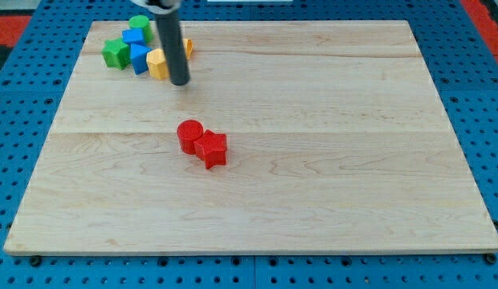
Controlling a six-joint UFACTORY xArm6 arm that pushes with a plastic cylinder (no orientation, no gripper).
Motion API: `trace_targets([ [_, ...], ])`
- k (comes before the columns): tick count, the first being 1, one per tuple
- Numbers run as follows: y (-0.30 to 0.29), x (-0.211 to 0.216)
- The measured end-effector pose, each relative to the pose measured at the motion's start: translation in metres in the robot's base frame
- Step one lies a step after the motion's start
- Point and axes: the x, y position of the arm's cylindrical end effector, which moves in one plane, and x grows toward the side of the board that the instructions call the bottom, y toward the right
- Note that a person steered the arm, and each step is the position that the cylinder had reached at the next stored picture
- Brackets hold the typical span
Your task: Move the red blocks towards the group of the blocks
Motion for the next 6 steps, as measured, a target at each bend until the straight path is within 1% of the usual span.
trace_targets([
  [1, 0.044, 0.063],
  [2, 0.066, 0.142],
  [3, 0.1, 0.178],
  [4, 0.096, 0.184],
  [5, 0.061, 0.189],
  [6, 0.031, 0.173],
])
